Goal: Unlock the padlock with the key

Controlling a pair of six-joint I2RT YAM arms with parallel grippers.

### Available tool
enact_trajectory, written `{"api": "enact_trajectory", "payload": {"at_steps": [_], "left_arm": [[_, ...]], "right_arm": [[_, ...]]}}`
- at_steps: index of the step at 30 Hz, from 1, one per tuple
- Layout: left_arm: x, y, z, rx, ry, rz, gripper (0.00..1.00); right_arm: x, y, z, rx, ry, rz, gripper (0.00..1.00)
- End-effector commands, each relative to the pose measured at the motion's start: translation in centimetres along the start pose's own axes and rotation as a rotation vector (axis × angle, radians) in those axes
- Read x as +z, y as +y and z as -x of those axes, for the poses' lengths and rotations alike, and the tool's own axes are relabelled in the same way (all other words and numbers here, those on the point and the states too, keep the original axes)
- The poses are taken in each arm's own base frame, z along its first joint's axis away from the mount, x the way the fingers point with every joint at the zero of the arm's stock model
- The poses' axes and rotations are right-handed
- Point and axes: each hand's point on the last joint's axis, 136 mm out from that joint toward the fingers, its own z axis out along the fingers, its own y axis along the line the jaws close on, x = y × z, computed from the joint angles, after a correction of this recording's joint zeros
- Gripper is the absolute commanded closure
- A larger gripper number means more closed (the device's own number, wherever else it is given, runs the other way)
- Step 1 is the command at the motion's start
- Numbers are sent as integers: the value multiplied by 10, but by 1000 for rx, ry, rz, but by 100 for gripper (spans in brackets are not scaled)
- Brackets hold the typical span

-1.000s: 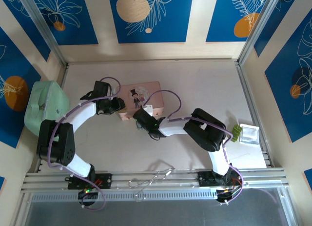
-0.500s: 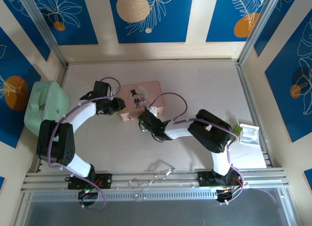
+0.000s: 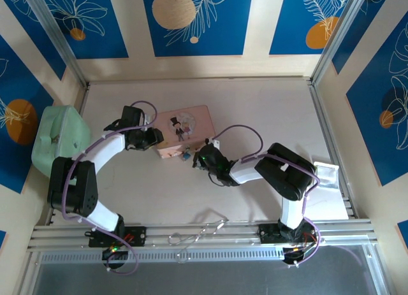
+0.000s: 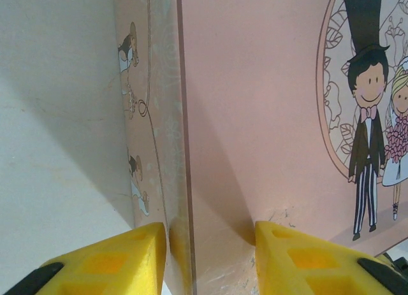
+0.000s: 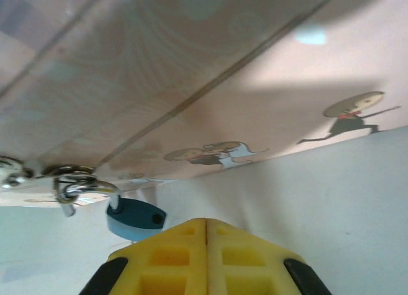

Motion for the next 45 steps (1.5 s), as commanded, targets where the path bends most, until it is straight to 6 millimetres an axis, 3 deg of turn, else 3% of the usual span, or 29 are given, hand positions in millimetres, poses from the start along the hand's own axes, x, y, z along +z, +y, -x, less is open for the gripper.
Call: {"api": "enact_trajectory", "payload": {"at_steps": [1,6,11,16,25,29,34,41,45], "left_arm": [[-4,27,-13,-18,34,87,60],[-4,26,-12,-20,33,82,60],[-5,27,-12,-21,33,80,60],[-3,28,-13,-28,38,79,60],[-5,31,-11,-22,38,101,60],[-4,33,-11,-24,38,105,60],[-1,36,-11,-29,43,114,60],[-2,37,-8,-32,37,118,60],[-3,39,-8,-33,34,120,60]], "right_arm": [[0,16,3,14,4,87,85],[7,23,-9,-61,53,83,57],[12,20,-15,-93,86,75,48],[15,13,-24,-149,140,63,45],[36,10,-30,-207,220,103,49],[41,12,-36,-240,250,121,57],[38,16,-40,-263,258,135,73],[34,9,-40,-237,255,119,81],[31,9,-40,-224,256,121,79]]}}
